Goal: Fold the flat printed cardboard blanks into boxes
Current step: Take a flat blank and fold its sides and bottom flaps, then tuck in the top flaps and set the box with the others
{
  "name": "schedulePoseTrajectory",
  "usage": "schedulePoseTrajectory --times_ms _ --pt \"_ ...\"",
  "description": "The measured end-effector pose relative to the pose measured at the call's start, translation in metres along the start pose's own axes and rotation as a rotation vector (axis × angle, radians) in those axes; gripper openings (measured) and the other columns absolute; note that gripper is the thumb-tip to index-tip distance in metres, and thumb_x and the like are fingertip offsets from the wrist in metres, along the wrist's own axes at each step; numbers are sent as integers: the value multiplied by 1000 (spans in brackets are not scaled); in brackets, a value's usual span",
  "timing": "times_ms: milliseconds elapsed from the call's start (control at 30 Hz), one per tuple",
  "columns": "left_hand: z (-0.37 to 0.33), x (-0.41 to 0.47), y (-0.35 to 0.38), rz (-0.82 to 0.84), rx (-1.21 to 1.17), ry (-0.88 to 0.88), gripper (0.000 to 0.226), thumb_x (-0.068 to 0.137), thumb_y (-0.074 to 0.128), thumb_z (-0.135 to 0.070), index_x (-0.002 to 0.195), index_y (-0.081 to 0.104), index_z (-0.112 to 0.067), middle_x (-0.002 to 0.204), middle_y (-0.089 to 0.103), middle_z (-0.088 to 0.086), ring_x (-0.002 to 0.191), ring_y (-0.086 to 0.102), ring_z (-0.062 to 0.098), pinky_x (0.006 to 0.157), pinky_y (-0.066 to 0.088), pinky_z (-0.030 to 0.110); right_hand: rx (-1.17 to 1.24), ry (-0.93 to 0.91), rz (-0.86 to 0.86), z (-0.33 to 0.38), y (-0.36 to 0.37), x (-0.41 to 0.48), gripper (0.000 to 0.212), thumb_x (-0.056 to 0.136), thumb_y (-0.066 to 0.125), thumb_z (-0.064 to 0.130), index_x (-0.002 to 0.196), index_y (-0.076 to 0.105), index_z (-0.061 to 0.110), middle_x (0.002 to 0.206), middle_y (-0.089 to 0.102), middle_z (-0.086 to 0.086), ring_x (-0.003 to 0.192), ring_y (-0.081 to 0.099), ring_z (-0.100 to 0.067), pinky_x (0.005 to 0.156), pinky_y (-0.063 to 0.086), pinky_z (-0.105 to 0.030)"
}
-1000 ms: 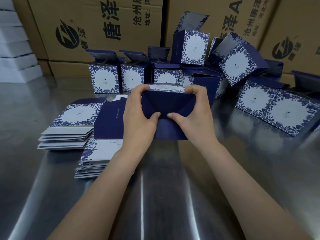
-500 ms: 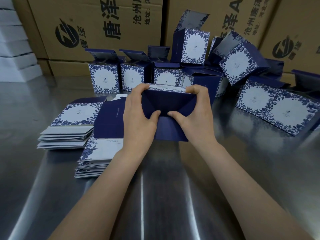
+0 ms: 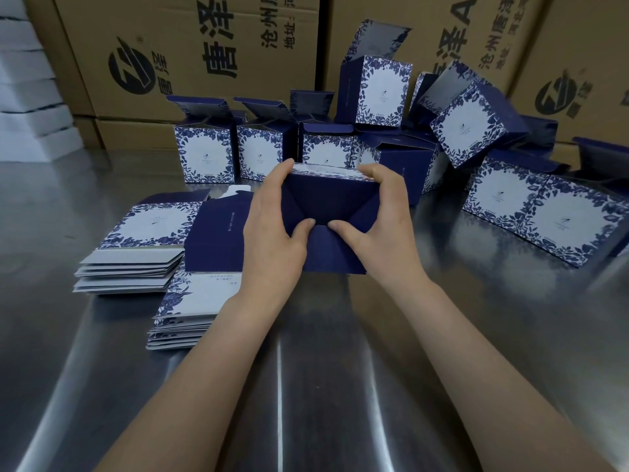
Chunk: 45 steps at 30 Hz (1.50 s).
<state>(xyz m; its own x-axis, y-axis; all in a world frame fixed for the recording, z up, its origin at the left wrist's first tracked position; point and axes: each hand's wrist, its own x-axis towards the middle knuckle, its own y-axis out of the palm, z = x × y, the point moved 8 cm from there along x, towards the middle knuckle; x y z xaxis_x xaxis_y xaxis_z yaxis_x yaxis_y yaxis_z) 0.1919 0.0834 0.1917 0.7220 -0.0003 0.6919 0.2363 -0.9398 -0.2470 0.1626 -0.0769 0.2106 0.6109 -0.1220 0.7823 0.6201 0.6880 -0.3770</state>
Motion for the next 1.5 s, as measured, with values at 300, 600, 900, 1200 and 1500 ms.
schedulePoseTrajectory --times_ms 300,600,900,1200,1500 --pt "-1 0 4 60 5 23 74 87 69 -4 149 35 -26 150 43 -12 134 37 -1 105 24 1 -16 16 11 3 -3 2 58 73 82 9 123 52 4 126 49 -11 116 39 -7 103 27 -8" --pt "-18 -5 8 88 -8 179 79 87 66 -4 146 28 -40 155 35 -9 147 27 10 109 23 5 1 199 -73 3 -11 0 57 71 72 49 118 63 18 140 41 -3 130 36 -18 108 29 -24" --pt "-35 -13 18 207 -137 206 90 80 58 2 150 17 -36 161 26 2 150 23 21 118 29 47 237 349 -74 -11 -3 -3 74 58 77 56 120 50 25 138 29 1 136 25 -6 99 21 3" --pt "-40 -9 1 68 -211 254 57 87 50 -1 140 41 -20 149 46 8 143 38 19 117 33 38 580 602 -191 -37 -6 -8 62 52 73 60 102 53 28 129 50 -8 113 55 -16 99 47 -37" --pt "51 4 -9 -209 -807 -662 40 103 46 -34 140 40 -23 146 44 1 134 45 19 113 35 35 1317 784 -152 -51 22 -13 27 86 63 48 75 57 24 59 53 8 56 53 -7 67 46 -21"
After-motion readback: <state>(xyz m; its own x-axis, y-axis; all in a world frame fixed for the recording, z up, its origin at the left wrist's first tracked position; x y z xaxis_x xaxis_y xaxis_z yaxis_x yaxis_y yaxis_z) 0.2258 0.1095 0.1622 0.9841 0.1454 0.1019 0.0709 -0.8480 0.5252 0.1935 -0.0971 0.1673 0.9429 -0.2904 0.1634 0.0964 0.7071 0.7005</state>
